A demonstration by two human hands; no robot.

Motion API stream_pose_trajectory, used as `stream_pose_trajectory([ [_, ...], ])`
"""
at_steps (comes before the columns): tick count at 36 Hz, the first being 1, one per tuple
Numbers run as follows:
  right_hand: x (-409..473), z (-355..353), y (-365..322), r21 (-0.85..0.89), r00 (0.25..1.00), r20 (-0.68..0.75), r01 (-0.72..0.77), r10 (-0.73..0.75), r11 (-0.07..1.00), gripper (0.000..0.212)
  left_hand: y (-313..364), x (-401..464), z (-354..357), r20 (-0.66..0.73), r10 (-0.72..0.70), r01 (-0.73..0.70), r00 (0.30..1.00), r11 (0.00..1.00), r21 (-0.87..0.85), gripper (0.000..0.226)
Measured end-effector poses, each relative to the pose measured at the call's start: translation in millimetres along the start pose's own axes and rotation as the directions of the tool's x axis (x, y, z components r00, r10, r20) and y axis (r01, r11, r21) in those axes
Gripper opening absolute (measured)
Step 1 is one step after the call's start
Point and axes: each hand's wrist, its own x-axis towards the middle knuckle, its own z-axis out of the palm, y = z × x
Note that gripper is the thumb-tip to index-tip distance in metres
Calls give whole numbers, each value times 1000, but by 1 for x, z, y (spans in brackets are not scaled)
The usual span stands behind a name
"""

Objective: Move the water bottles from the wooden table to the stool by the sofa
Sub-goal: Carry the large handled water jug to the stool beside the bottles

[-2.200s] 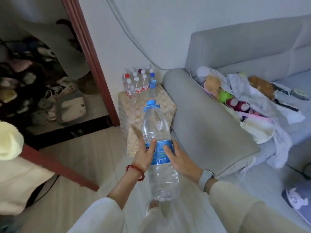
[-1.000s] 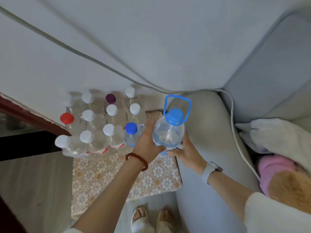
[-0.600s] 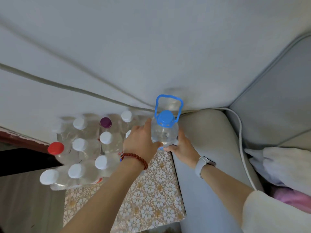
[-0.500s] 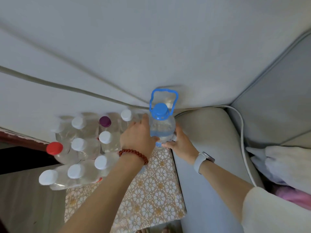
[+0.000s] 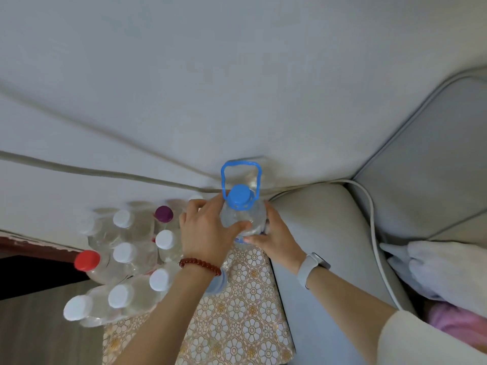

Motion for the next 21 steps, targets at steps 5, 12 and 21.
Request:
stream_pose_trajectory([
  [5,9,-2,-2,-47,996,68,-59,62,997,77,2,-3,5,-150,-17,32,989,995,97,54],
  [12,6,-8,1,-67,990,60,-126,130,990,75,9,-3,11,-32,-36,37,999,999,40,53],
  [21,10,-7,2,-156,986,113,-106,125,982,75,1,-2,10,-43,-27,31,999,997,75,53],
])
